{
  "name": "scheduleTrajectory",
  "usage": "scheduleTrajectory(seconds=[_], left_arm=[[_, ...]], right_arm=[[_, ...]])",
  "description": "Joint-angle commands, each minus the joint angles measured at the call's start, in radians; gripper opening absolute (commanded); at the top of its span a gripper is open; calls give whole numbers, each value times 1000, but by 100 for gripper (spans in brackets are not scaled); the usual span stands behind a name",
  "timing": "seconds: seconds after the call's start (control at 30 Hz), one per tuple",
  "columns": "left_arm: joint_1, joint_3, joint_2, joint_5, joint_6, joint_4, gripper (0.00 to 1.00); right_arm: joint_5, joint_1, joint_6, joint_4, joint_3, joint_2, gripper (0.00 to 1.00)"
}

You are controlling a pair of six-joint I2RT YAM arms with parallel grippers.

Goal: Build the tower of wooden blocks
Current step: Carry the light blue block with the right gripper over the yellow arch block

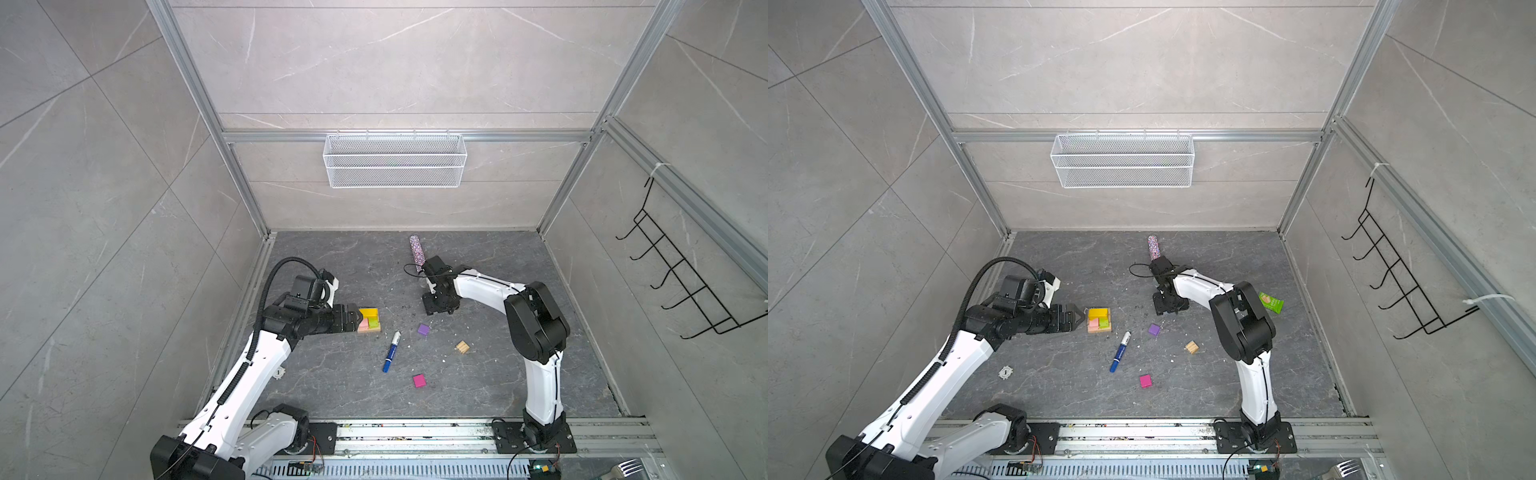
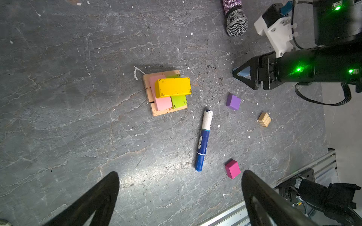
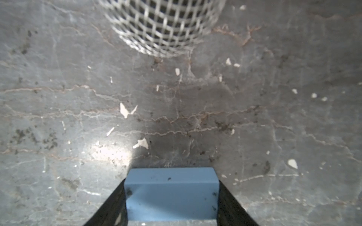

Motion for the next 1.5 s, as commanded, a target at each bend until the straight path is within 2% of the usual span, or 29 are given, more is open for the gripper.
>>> scheduleTrajectory(seconds=[0.0,0.13,0.37,0.6,0.93,1.47], left_arm=[[7,7,0,-17,11,1,100],[13,5,-4,-17,-3,4,100],[55,4,-5,-34,-16,0,100],[92,4,-21,-34,-26,4,100],[152,-2,-37,11,-30,17,100],[161,-14,-58,47,-43,33,100]], right_arm=[[-8,26,89,-12,-11,-14,32],[41,54,175,-21,-28,-73,32],[19,101,326,-29,-55,-172,29],[39,173,414,-116,46,-174,29],[99,288,454,-300,319,-43,26],[89,386,501,-400,661,189,25]])
